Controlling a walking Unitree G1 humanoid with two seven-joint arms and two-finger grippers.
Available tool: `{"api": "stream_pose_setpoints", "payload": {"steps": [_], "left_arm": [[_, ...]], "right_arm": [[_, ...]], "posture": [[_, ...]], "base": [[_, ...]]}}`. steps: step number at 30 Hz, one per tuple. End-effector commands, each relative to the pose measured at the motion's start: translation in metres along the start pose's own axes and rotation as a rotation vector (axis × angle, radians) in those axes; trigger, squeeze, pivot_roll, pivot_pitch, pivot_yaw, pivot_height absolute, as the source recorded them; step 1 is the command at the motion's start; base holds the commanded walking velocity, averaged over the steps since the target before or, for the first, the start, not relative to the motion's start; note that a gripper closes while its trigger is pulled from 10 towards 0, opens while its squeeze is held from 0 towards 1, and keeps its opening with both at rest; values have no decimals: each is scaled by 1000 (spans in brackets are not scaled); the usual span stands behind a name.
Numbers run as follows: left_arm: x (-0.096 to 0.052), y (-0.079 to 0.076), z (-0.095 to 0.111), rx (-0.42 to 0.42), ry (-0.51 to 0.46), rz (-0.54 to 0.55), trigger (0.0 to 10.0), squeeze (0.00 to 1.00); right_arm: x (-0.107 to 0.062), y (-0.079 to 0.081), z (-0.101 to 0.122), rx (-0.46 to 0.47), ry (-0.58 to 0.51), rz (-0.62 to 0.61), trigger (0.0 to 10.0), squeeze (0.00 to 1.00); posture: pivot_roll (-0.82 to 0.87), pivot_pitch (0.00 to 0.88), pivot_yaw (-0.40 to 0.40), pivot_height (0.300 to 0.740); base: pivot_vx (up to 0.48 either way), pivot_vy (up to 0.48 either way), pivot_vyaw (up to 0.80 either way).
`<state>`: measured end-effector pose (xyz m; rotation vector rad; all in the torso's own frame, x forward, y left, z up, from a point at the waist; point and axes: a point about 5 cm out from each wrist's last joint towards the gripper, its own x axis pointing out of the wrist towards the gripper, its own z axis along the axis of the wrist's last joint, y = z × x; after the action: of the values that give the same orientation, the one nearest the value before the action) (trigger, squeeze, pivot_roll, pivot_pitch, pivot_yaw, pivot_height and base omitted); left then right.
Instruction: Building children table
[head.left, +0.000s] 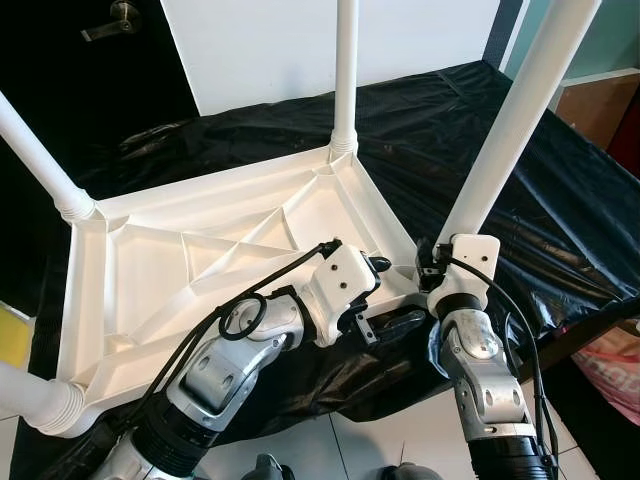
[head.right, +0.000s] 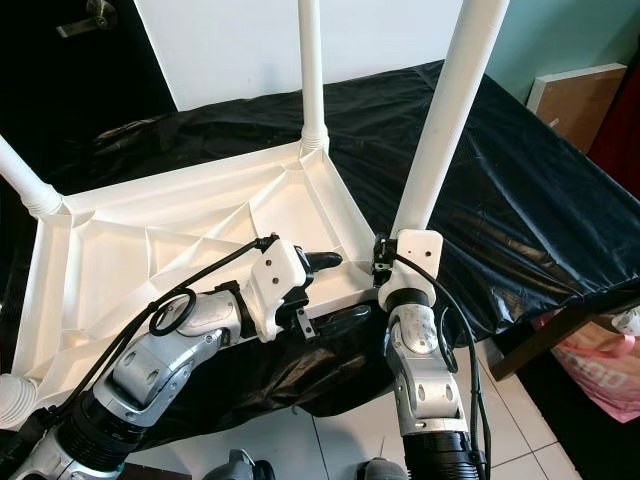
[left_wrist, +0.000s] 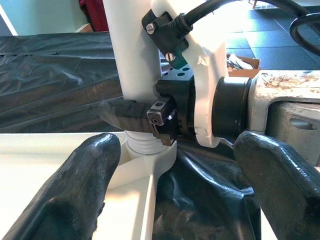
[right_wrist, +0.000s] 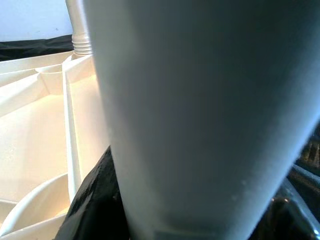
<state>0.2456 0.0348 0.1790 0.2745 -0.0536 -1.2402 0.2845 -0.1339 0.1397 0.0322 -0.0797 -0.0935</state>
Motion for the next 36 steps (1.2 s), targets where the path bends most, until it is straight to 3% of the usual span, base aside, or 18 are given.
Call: {"api": "stream_pose_setpoints", "payload": {"steps": [1,5,6,7,8,14,21,22,24,25,30,36], "left_arm": [[-1,-3,-4,2,19,-33,10000,0],[-1,-2,-4,2,18,-27,10000,0],[-1,-2,-4,2,17,-24,10000,0],[-1,-2,-4,3,17,-23,10000,0],[-1,-1,-4,3,16,-22,10000,0],[-1,-2,-4,4,14,-23,10000,0],[-1,-1,-4,5,17,-25,10000,0],[-1,-1,-5,5,19,-25,10000,0],[-1,-1,-5,5,19,-25,10000,0],[-2,-1,-5,5,21,-24,10000,0],[-2,0,-7,11,34,-26,10000,0],[-2,0,-7,13,33,-29,10000,0]], "right_arm": [[-5,2,-12,-6,60,2,10000,0],[-3,1,-12,-2,61,20,10000,0],[-2,0,-11,-1,61,23,10000,827],[-2,-1,-11,0,61,23,10000,827],[-1,-3,-10,-4,55,30,10000,1000],[2,-8,-9,-11,53,70,10000,1000],[7,-13,-4,-43,31,204,10000,1000],[8,-15,-3,-47,27,238,10000,529],[8,-16,-2,-49,23,260,10000,529],[8,-17,-2,-54,20,307,10000,0],[7,-24,1,-114,7,499,10000,0],[13,-34,3,-152,14,604,10000,0]], "posture": [[-78,89,34,740],[-80,90,34,740],[-82,90,34,740],[-82,90,34,740],[-84,92,34,740],[-87,93,37,740],[-88,94,43,740],[-88,94,43,740],[-88,94,43,740],[-87,94,43,740],[-88,92,48,740],[-91,91,53,740]], "base": [[0,0,0],[0,0,0],[0,0,0],[0,0,0],[0,0,0],[0,0,0],[0,0,0],[0,0,0],[0,0,0],[0,0,0],[0,0,0],[0,0,0]]}}
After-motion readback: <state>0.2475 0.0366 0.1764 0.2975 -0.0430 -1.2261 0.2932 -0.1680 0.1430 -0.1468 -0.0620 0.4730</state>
